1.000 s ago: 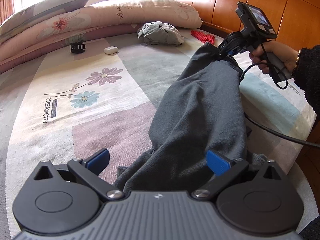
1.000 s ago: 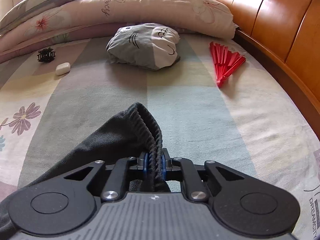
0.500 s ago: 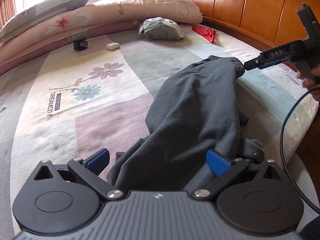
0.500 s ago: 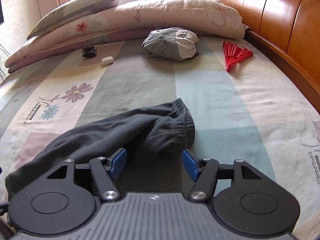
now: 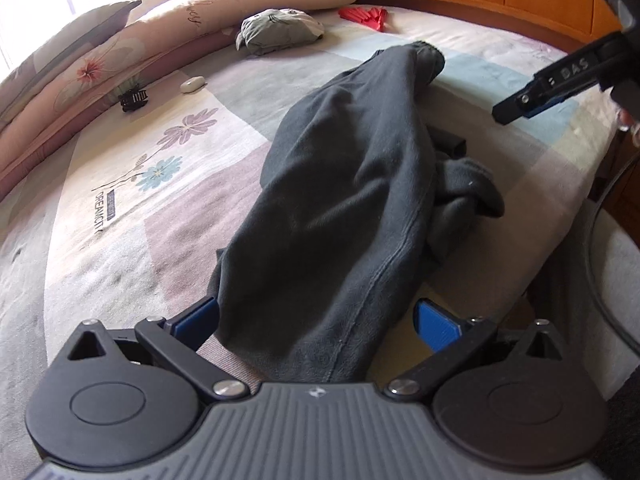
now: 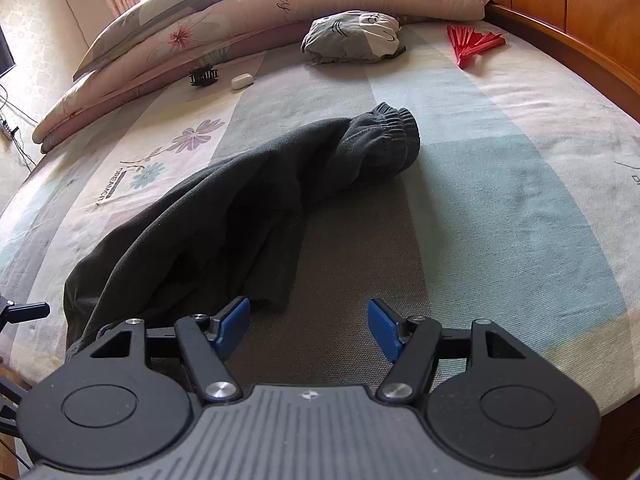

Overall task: Fold clothes
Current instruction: 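Pull the waistband away with the right gripper to stretch the sweatpants out, then lower the waistband onto the bed and open the right gripper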

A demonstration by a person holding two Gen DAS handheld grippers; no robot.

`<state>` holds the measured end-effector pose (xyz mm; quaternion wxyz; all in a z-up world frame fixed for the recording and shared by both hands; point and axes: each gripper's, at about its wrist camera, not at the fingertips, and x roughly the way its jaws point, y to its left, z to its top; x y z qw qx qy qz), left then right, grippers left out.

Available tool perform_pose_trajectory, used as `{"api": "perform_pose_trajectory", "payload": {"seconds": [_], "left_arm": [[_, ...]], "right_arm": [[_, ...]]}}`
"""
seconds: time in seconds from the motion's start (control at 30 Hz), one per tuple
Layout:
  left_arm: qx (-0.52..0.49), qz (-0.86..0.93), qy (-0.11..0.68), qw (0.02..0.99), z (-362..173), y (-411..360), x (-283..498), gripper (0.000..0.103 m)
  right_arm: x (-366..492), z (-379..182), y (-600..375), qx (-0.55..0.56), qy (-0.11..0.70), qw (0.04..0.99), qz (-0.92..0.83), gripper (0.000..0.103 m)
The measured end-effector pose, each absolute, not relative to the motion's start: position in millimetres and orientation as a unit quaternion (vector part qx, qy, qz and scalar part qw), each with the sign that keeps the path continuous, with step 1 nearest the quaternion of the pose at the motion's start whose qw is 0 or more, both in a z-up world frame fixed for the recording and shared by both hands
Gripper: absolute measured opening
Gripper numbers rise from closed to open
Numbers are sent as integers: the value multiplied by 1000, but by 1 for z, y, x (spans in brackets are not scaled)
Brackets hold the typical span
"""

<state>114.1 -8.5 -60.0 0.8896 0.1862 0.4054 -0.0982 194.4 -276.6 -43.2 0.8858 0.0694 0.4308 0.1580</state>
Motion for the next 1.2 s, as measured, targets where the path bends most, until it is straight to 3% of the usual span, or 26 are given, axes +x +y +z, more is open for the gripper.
{"api": "perform_pose_trajectory", "payload": {"seconds": [0.2, 1.03, 1.2], "left_arm": [[188, -31, 375, 907, -58, -2, 128, 102], [246, 137, 322, 904, -25, 97, 274, 103], [242, 144, 345, 895, -30, 107, 300, 103]], "right_arm": [[184, -37, -270, 60, 421, 890, 163, 76], [186, -60, -275, 80, 456, 874, 147, 76], [188, -66, -274, 80, 463, 871, 145, 76]]}}
